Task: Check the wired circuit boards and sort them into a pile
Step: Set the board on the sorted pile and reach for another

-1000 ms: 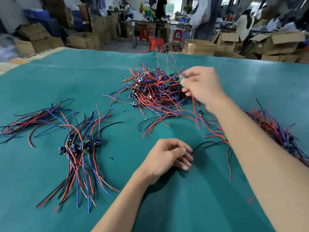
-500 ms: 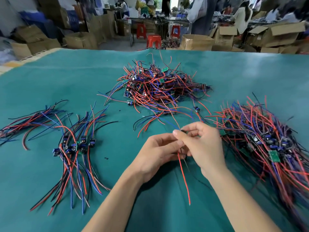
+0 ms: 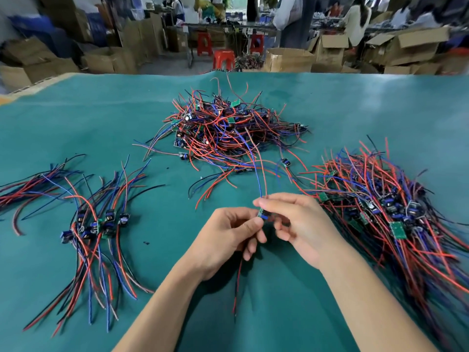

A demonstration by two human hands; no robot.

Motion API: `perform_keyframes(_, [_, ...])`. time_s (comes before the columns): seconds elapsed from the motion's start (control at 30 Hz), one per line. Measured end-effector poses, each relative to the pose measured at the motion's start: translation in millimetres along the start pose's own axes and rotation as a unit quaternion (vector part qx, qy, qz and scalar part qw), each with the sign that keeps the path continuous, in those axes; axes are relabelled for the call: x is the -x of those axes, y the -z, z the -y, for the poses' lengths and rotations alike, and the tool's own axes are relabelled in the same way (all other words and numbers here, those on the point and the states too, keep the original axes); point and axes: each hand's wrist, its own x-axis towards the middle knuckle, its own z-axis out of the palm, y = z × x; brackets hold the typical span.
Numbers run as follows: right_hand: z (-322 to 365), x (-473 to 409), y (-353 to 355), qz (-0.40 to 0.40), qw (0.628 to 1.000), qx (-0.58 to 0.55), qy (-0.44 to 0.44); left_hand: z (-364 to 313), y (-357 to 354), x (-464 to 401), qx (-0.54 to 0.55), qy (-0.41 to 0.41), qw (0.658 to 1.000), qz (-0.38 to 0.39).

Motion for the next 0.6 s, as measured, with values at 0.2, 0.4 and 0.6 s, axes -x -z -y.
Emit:
perform_keyframes(0.2, [-4.2, -3.5, 4.4, -0.048, 0.998, -0.017, 0.031, 0.4, 3.3, -1.6, 0.030, 0.030, 0.999, 0.022])
perform_keyframes(0.4, [-6.3, -18.5, 18.4, -0.212, 0.956, 0.097, 0.176, -1.1, 4.1, 0.4, -0.008, 0.031, 0.998, 0.050])
perform_keyframes(0.6, [0.0, -32.1, 49.3, -0.355, 0.893, 0.149, 0.232, -2.3, 0.7, 2.7, -0.040, 0.035, 0.996, 0.072])
